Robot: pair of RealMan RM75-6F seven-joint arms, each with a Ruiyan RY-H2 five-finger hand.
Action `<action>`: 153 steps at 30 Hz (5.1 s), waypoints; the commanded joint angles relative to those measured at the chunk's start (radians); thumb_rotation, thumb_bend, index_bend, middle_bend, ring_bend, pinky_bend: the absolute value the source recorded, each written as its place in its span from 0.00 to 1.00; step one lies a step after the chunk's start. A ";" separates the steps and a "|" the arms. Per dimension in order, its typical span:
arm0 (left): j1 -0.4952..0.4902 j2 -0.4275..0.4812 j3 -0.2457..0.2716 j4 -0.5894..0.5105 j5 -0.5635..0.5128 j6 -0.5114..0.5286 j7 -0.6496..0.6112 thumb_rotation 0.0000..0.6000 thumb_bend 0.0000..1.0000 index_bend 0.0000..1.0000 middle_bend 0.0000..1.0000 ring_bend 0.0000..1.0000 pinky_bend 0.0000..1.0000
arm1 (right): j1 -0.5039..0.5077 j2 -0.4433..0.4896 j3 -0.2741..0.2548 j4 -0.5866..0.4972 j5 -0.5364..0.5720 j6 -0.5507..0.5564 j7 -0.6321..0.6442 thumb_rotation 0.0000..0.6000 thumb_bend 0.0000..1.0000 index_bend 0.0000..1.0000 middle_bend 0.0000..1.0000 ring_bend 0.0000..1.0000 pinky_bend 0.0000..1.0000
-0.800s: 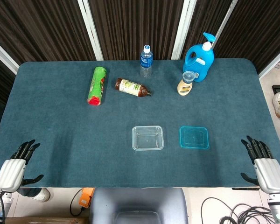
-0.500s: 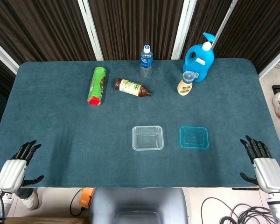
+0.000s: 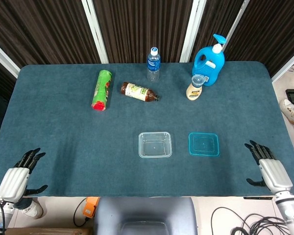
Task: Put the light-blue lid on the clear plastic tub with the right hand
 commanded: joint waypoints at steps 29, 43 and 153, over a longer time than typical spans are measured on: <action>0.003 0.017 0.010 -0.007 0.016 0.002 -0.029 1.00 0.37 0.17 0.07 0.06 0.28 | 0.369 -0.207 0.090 0.255 0.368 -0.388 -0.248 1.00 0.29 0.00 0.06 0.06 0.07; 0.004 0.020 0.012 -0.006 0.024 0.006 -0.038 1.00 0.37 0.17 0.07 0.06 0.28 | 0.419 -0.299 0.084 0.325 0.406 -0.437 -0.246 1.00 0.29 0.00 0.10 0.10 0.11; 0.006 0.036 0.018 0.006 0.042 0.012 -0.105 1.00 0.36 0.17 0.08 0.07 0.28 | 0.549 -0.573 0.183 0.230 0.275 -0.285 -0.172 1.00 0.46 0.39 0.42 0.55 0.61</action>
